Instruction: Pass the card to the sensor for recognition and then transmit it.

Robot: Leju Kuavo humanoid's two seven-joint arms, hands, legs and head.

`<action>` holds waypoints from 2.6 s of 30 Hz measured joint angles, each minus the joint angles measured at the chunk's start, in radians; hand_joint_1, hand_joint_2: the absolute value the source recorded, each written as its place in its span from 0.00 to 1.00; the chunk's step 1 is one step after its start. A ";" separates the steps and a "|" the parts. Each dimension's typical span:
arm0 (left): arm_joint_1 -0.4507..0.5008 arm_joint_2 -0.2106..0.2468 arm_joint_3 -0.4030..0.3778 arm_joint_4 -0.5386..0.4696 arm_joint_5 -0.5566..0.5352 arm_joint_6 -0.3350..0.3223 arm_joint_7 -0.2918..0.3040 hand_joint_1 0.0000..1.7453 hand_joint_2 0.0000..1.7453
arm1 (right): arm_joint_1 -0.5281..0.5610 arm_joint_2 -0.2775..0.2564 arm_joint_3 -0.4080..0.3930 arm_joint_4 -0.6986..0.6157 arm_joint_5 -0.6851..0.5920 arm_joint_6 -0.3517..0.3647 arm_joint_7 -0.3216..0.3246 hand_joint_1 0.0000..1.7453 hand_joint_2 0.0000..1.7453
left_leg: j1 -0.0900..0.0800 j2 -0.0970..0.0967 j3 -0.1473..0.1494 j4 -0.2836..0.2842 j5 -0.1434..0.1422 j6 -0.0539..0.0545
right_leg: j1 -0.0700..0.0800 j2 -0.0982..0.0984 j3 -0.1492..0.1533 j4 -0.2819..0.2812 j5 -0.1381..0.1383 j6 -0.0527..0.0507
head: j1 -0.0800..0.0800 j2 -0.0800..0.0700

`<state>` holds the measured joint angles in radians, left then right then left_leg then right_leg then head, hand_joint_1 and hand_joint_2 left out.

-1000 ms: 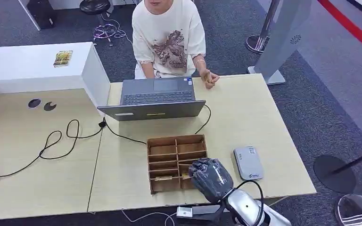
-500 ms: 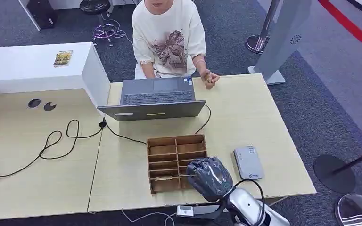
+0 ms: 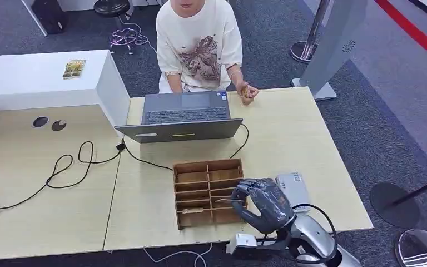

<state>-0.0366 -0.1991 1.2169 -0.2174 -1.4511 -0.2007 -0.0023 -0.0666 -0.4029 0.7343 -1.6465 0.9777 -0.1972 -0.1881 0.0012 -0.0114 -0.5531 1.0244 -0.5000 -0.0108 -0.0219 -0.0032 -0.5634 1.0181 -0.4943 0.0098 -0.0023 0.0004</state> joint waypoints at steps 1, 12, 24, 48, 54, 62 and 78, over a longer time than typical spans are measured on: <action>0.000 0.000 0.000 0.000 0.001 0.000 0.000 0.00 1.00 | 0.004 -0.009 -0.008 -0.013 -0.019 0.007 -0.010 0.83 1.00 | 0.000 0.000 0.000 0.000 0.000 0.000 | 0.000 0.000 0.000 0.000 0.000 0.000 | 0.000 0.000; 0.000 0.000 0.000 0.000 0.001 0.000 0.000 0.00 1.00 | 0.027 -0.074 -0.092 -0.119 -0.144 0.042 -0.086 1.00 1.00 | 0.000 0.000 0.000 0.000 0.000 0.000 | 0.000 0.000 0.000 0.000 0.000 0.000 | 0.000 0.000; -0.001 0.000 0.000 0.000 -0.006 -0.003 0.000 0.00 1.00 | -0.024 -0.073 -0.131 -0.149 -0.151 0.047 -0.096 1.00 1.00 | 0.000 0.000 0.000 0.000 0.000 0.000 | 0.000 0.000 0.000 0.000 0.000 0.000 | 0.000 0.000; -0.008 0.005 0.000 0.000 -0.048 -0.032 0.000 0.00 1.00 | -0.453 0.109 -0.124 0.065 -0.141 0.172 0.069 1.00 1.00 | 0.000 0.000 0.000 0.000 0.002 0.000 | 0.000 0.000 0.000 0.002 0.001 -0.001 | 0.000 0.000; -0.010 0.010 -0.001 0.000 -0.063 -0.043 0.000 0.00 1.00 | -0.555 0.172 -0.123 0.215 -0.154 0.193 0.090 1.00 1.00 | 0.000 0.000 0.000 0.000 0.002 0.000 | 0.000 0.000 0.000 0.002 0.001 -0.001 | 0.000 0.000; -0.013 0.014 -0.011 0.000 -0.077 -0.054 0.000 0.00 1.00 | -0.652 0.251 -0.128 0.408 -0.179 0.204 0.091 1.00 1.00 | 0.000 0.000 0.000 0.000 0.002 0.000 | 0.000 0.000 0.000 0.002 0.001 -0.001 | 0.000 0.000; -0.016 0.021 -0.018 0.000 -0.093 -0.069 0.000 0.00 1.00 | -0.792 0.358 -0.166 0.720 -0.225 0.226 0.080 1.00 1.00 | 0.000 0.000 0.000 0.000 0.002 0.000 | 0.000 0.000 0.000 0.002 0.001 -0.001 | 0.000 0.000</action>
<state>-0.0525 -0.1785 1.1990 -0.2174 -1.5442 -0.2697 -0.0019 -0.8583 -0.0450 0.5684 -0.9262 0.7526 0.0286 -0.1080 0.0014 -0.0115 -0.5534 1.0244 -0.4978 -0.0107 -0.0215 -0.0032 -0.5635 1.0200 -0.4929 0.0092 -0.0023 0.0004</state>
